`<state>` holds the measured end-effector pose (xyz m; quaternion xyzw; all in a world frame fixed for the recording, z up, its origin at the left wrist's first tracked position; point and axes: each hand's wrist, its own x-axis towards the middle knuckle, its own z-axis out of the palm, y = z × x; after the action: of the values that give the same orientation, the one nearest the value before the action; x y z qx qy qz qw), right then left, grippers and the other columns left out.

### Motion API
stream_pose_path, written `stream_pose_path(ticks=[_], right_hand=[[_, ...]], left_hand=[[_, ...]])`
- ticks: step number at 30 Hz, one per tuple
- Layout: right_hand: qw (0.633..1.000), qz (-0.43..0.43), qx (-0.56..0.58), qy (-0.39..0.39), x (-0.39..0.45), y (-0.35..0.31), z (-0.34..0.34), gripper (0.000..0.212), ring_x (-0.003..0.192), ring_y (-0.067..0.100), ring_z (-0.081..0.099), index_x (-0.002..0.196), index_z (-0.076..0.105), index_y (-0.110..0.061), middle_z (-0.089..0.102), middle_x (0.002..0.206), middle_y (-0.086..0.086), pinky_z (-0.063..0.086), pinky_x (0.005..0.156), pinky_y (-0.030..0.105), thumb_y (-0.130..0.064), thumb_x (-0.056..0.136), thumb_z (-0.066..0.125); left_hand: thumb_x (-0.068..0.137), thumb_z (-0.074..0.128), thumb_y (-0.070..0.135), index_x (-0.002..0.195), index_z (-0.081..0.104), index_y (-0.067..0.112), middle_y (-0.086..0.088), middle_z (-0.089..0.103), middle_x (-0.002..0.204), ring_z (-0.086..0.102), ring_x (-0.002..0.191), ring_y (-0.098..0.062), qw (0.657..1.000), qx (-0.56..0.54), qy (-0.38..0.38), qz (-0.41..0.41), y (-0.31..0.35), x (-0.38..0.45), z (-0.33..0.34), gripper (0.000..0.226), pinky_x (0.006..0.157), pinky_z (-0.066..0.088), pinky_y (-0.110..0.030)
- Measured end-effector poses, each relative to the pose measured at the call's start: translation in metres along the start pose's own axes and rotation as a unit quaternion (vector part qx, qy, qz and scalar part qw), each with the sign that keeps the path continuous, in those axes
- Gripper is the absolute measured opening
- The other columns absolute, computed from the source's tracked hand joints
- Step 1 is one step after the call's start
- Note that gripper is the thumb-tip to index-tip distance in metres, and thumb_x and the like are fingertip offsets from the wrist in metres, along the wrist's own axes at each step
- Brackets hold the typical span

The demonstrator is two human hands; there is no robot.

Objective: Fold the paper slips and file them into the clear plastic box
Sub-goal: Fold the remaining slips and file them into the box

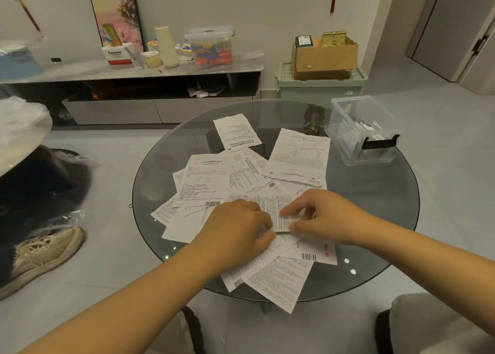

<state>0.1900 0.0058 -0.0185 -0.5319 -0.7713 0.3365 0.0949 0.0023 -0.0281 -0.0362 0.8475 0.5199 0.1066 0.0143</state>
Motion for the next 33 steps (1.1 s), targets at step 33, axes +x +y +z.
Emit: stream_pose_path(ticks=[33], right_hand=[[0.989,-0.035,-0.069,0.122,0.019,0.012,0.022,0.064,0.099,0.011,0.046,0.132,0.037,-0.035,0.046,0.099,-0.01,0.038,0.084,0.026,-0.036,0.078,0.072]], left_hand=[[0.086,0.065,0.026,0.134,0.039,0.034,0.008,0.035,0.132,0.036,0.123,-0.011,0.969,-0.186,-0.049,-0.153,-0.011,-0.001,0.003,0.055,0.101,0.033,-0.024]])
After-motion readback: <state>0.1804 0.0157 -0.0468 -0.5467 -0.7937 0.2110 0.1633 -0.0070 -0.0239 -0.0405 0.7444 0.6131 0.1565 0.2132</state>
